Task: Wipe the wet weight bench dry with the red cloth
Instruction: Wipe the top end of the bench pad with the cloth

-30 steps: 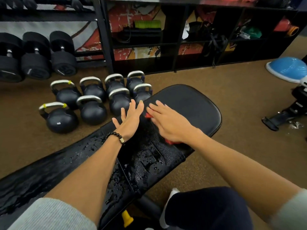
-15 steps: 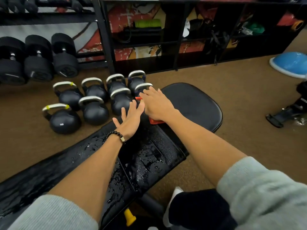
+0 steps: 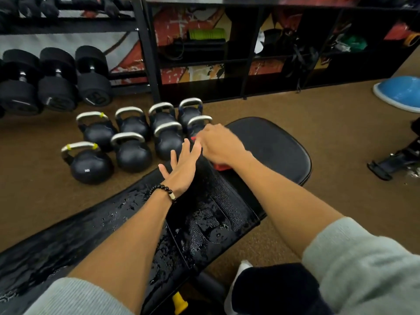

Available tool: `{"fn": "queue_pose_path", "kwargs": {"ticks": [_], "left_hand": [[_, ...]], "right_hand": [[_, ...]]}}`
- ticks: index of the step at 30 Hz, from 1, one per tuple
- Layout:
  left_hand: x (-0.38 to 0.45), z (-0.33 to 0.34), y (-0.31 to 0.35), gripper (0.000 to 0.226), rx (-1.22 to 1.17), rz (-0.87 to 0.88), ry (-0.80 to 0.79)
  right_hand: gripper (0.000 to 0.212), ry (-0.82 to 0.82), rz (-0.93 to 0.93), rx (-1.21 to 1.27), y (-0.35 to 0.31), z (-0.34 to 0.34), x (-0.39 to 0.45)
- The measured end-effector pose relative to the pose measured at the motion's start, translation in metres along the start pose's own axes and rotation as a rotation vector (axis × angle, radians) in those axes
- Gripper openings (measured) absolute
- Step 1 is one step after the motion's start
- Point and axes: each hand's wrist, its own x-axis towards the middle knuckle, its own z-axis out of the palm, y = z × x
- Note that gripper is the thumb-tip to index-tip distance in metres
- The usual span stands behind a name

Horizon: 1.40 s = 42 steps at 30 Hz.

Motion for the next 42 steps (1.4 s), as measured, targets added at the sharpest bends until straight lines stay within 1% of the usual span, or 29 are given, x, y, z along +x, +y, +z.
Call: {"fn": "queue_pose_path", "kwargs": {"ticks": [2, 4, 6, 8, 9, 10, 11, 13, 14, 16, 17, 19, 20, 22, 24, 25, 26, 27, 28, 30, 31, 32, 33, 34, 35, 38, 40, 41, 42], "left_hand": [[0.001, 0.0, -0.001, 0.065, -0.005, 0.002, -0.012], [0.001, 0.0, 0.0, 0.063, -0.009, -0.005, -0.021], [0.002, 0.002, -0.001, 0.067, 0.026, -0.015, -0.021], [0.004, 0.003, 0.0, 0.072, 0.068, -0.016, -0.012], [0.004, 0.003, 0.001, 0.075, 0.074, -0.022, -0.01], [0.004, 0.002, 0.001, 0.078, 0.075, -0.028, -0.01], [0.004, 0.002, 0.001, 0.08, 0.073, -0.028, -0.012], [0.003, 0.002, 0.0, 0.083, 0.079, -0.021, -0.008], [0.003, 0.002, 0.001, 0.089, 0.089, -0.024, -0.008], [0.003, 0.0, 0.001, 0.103, 0.1, -0.039, -0.005], [0.004, 0.001, 0.001, 0.104, 0.095, -0.038, -0.005], [0.002, 0.001, 0.001, 0.1, 0.074, -0.031, -0.007], [0.001, 0.001, 0.002, 0.101, 0.072, -0.028, -0.008], [0.0, 0.002, 0.005, 0.11, 0.096, -0.031, -0.005], [-0.002, 0.003, 0.006, 0.114, 0.116, -0.028, -0.003], [-0.002, 0.003, 0.006, 0.111, 0.116, -0.029, -0.007], [-0.002, 0.003, 0.006, 0.105, 0.11, -0.033, -0.016], [-0.002, 0.002, 0.006, 0.1, 0.098, -0.034, -0.023], [-0.002, 0.001, 0.006, 0.097, 0.086, -0.034, -0.027], [-0.002, 0.002, 0.005, 0.095, 0.079, -0.033, -0.021], [-0.002, 0.001, 0.005, 0.095, 0.077, -0.029, -0.014], [-0.002, 0.001, 0.005, 0.096, 0.072, -0.026, -0.013], [-0.002, 0.0, 0.004, 0.098, 0.069, -0.026, -0.016], [-0.001, 0.0, 0.005, 0.102, 0.069, -0.023, -0.022], [0.0, 0.0, 0.005, 0.107, 0.072, -0.02, -0.024], [0.0, 0.002, 0.007, 0.116, 0.099, -0.035, -0.016], [0.0, 0.003, 0.006, 0.116, 0.117, -0.028, -0.011], [0.0, 0.002, 0.006, 0.115, 0.124, -0.024, -0.011], [-0.001, 0.002, 0.007, 0.111, 0.128, -0.023, -0.014]], "right_hand": [[0.031, 0.004, -0.08, 0.094, 0.01, -0.001, -0.011], [0.035, 0.004, -0.058, -0.014, 0.043, -0.006, -0.016], [0.036, 0.009, 0.154, -0.086, 0.083, -0.013, -0.016], [0.038, 0.031, 0.417, -0.036, 0.098, -0.016, -0.016], [0.042, 0.027, 0.488, -0.014, 0.092, -0.017, -0.012], [0.047, 0.036, 0.495, -0.012, 0.081, -0.013, -0.006], [0.051, 0.038, 0.475, -0.019, 0.066, -0.009, -0.002], [0.056, 0.054, 0.301, 0.002, 0.03, 0.0, -0.001], [0.054, 0.049, 0.189, 0.03, 0.013, 0.003, -0.007], [0.044, 0.013, 0.02, 0.12, -0.005, 0.006, -0.028], [0.041, 0.028, -0.022, 0.124, -0.002, 0.007, -0.042], [0.044, 0.078, -0.008, 0.059, 0.023, 0.001, -0.067], [0.046, 0.08, 0.054, 0.011, 0.04, -0.003, -0.071], [0.044, 0.064, 0.277, -0.039, 0.076, -0.007, -0.065], [0.045, 0.094, 0.509, -0.002, 0.09, -0.013, -0.053], [0.054, 0.094, 0.553, 0.011, 0.087, -0.013, -0.044], [0.062, 0.096, 0.553, 0.004, 0.079, -0.009, -0.036], [0.065, 0.1, 0.513, -0.004, 0.064, -0.004, -0.031], [0.06, 0.094, 0.427, -0.011, 0.044, 0.0, -0.031], [0.049, 0.044, 0.157, 0.027, 0.013, 0.011, -0.044], [0.049, 0.02, 0.034, 0.059, 0.006, 0.014, -0.057], [0.049, 0.006, -0.04, 0.057, 0.008, 0.015, -0.072], [0.05, 0.014, -0.069, 0.037, 0.016, 0.013, -0.088], [0.05, 0.04, -0.042, 0.031, 0.031, 0.009, -0.1], [0.049, 0.054, 0.037, 0.033, 0.048, 0.005, -0.107], [0.047, 0.087, 0.4, 0.068, 0.098, -0.009, -0.097], [0.046, 0.129, 0.588, 0.08, 0.095, -0.016, -0.081], [0.048, 0.124, 0.612, 0.048, 0.084, -0.015, -0.074], [0.052, 0.118, 0.583, 0.023, 0.068, -0.013, -0.068]]}}
